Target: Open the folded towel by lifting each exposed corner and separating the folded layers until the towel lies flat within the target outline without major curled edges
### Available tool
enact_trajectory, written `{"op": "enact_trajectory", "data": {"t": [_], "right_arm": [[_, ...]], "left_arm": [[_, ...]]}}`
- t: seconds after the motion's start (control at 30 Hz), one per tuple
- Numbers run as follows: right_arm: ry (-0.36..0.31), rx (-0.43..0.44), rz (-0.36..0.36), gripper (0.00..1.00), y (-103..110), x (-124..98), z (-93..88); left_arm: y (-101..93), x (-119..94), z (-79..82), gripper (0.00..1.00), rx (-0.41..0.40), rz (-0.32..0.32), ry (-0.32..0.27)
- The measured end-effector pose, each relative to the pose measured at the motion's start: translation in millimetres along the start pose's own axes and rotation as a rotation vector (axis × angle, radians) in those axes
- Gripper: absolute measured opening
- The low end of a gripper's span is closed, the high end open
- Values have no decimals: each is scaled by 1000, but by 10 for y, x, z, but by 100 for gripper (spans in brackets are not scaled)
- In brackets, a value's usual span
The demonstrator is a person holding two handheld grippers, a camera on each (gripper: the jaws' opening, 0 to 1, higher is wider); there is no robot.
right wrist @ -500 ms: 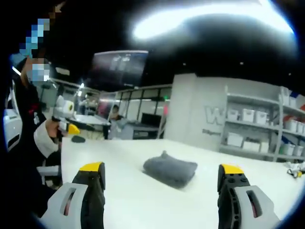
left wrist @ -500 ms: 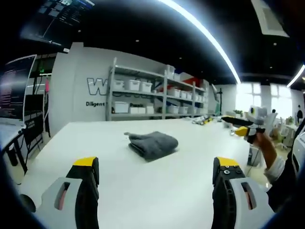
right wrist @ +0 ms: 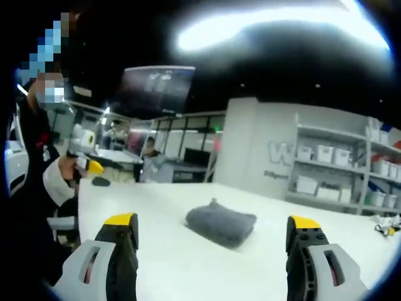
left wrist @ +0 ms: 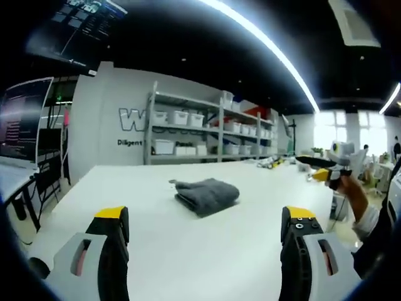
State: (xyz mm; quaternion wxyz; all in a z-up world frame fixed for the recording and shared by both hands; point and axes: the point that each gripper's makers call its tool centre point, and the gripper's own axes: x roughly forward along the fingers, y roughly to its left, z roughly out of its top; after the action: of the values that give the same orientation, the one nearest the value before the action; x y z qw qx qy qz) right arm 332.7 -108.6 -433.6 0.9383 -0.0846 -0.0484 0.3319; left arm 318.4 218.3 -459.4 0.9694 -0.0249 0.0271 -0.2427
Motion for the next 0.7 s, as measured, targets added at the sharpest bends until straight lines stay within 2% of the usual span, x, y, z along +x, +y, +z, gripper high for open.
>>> {"op": "enact_trajectory", "data": {"t": [0.1,0.27,0.47,0.7], "right_arm": [[-2,6,6,99,20,6,7],[14,9,1,99,3,10,-30],[-7,38,1,99,-11,4,53],[11,37,-7,99,15,42,50]], "left_arm": [[-6,-6,-25,99,1,-5,13],[-36,-30,29,99,7,-7,-3],[-127,-16,56,99,7,-31,-11],[-224,-18,40,99,10,-53,-9]]}}
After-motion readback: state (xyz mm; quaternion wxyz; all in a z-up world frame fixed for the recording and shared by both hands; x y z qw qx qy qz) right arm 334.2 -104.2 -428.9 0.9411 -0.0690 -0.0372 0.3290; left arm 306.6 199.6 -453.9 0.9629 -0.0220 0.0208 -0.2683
